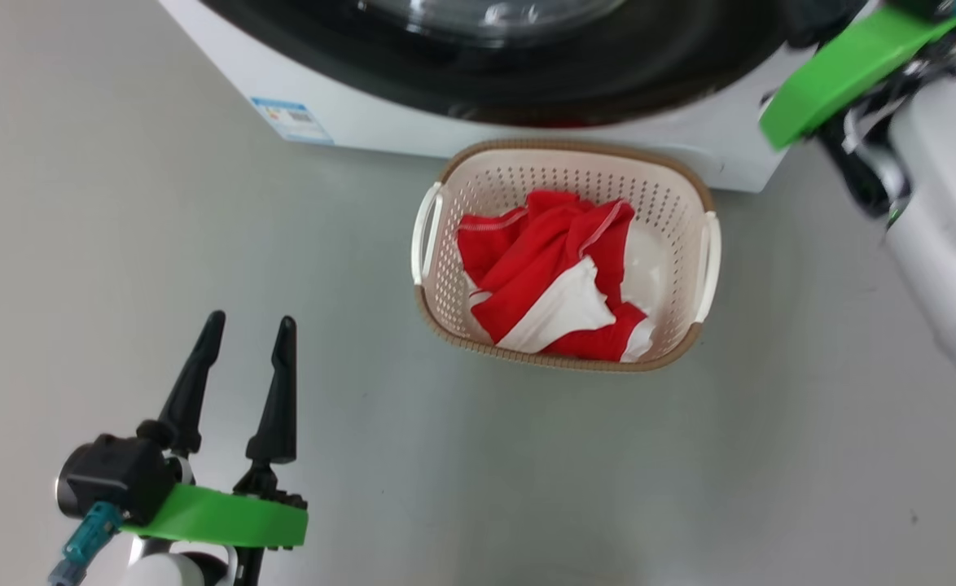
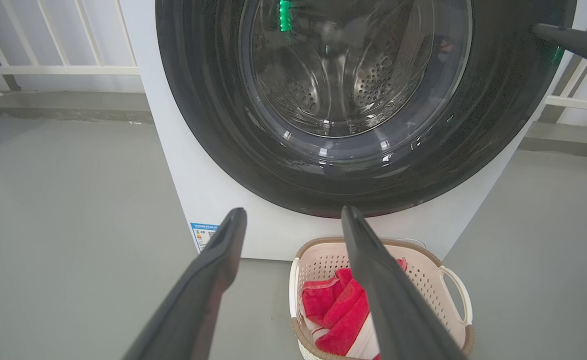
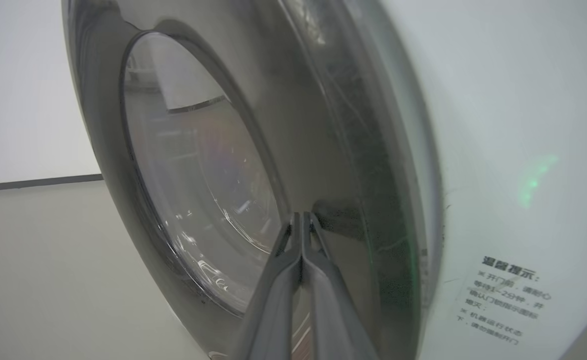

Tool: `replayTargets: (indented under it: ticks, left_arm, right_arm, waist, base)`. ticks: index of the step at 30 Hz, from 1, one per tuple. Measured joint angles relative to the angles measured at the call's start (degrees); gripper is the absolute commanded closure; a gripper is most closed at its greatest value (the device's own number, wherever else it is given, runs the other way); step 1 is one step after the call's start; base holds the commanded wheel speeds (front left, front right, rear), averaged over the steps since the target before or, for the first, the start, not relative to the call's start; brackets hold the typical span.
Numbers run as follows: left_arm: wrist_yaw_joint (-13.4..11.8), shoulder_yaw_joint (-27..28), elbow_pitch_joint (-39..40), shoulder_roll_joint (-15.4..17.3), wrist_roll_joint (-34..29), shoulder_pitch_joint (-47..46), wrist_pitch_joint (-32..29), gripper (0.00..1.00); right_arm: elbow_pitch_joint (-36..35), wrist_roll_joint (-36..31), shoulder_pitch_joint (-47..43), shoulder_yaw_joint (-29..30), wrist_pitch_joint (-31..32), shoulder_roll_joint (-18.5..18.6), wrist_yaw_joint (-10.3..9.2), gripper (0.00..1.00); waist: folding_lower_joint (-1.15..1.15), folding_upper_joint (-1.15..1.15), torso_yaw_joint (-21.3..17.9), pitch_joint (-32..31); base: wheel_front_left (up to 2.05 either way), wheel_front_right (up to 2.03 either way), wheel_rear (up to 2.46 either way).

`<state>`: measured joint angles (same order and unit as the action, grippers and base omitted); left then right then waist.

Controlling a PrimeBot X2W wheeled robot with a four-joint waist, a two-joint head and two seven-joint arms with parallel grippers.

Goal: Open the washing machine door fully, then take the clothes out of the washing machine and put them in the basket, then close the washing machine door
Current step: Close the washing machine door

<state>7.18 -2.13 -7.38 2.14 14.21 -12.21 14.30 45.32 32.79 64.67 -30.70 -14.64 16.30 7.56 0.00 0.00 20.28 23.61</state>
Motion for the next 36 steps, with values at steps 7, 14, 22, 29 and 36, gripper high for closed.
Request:
replayTargets:
  ticks: [7, 14, 22, 29, 36]
  left_arm:
    - [0.0, -0.1, -0.1, -0.3, 0.0, -1.4, 0.0, 0.0]
    - [0.0, 0.0, -0.4, -0.4, -0.2, -2.4, 0.0, 0.0]
    - [0.0, 0.6, -0.5, -0.3, 0.1, -3.2, 0.0, 0.0]
    - [0.0, 1.5, -0.7, -0.3, 1.7, -3.2, 0.0, 0.0]
    - [0.0, 1.9, -1.4, -0.1, 3.7, -2.9, 0.0, 0.0]
  right_arm:
    - [2.0, 2.5, 4.5, -0.8, -0.1, 0.5, 0.77, 1.0]
    - [2.8, 3.7, 6.3, -3.6, 0.0, 0.2, 1.0, 1.0]
    - [2.1, 6.6, 5.7, -4.6, 0.0, 0.1, 0.89, 0.98]
    - [-3.8, 5.7, 0.5, -0.5, -0.1, 0.1, 0.0, 0.0]
    - [-11.4, 1.0, -11.5, 6.5, -0.1, -0.7, -0.01, 0.0]
  waist:
    - [0.0, 0.0, 0.6, 2.6]
    - [0.0, 0.0, -0.3, 3.0]
    - [0.0, 0.0, -2.3, 2.0]
    - [0.0, 0.0, -5.2, 0.0]
    - [0.0, 0.0, -8.0, -3.7]
  base:
    - [0.0, 0.0, 0.0]
    - [0.0, 0.0, 0.0]
    - [0.0, 0.0, 0.0]
    - [0.0, 0.0, 0.0]
    - [0.0, 0.0, 0.0]
